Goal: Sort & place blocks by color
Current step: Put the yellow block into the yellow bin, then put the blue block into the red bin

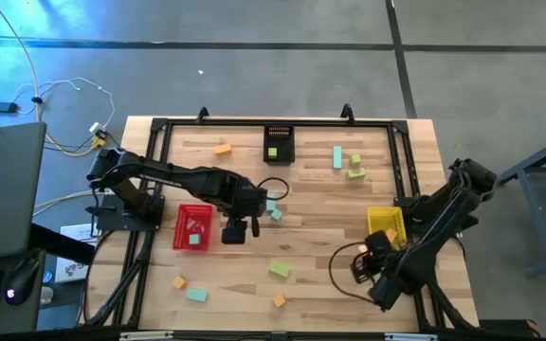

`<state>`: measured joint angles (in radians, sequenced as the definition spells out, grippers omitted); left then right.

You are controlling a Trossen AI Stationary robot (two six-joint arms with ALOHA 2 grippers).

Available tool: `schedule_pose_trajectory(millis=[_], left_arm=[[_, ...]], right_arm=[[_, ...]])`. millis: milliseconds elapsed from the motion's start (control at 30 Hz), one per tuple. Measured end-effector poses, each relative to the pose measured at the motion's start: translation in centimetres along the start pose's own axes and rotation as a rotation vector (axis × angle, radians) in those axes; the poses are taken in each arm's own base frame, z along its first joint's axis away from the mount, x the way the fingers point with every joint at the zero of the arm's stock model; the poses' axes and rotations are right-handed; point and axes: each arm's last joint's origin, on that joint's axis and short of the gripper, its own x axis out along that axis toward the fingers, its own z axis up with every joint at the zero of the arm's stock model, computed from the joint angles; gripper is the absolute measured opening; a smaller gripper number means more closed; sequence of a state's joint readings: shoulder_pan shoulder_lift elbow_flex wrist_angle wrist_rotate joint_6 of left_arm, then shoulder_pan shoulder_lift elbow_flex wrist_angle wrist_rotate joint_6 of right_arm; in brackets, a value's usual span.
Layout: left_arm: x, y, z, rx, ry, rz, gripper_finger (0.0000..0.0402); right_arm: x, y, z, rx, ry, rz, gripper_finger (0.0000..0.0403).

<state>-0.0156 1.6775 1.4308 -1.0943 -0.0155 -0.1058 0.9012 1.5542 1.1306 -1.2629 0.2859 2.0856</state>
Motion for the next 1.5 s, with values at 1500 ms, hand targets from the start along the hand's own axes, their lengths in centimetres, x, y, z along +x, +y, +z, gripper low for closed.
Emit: schedule_pose_trajectory(millis=[1500], left_arm=[[1.4, -3.7, 0.5, 0.322, -0.168, 0.028, 0.0195]], right_arm=[[4.1, -2.1, 7.6, 0.067, 0.168, -0.384, 0.0167]])
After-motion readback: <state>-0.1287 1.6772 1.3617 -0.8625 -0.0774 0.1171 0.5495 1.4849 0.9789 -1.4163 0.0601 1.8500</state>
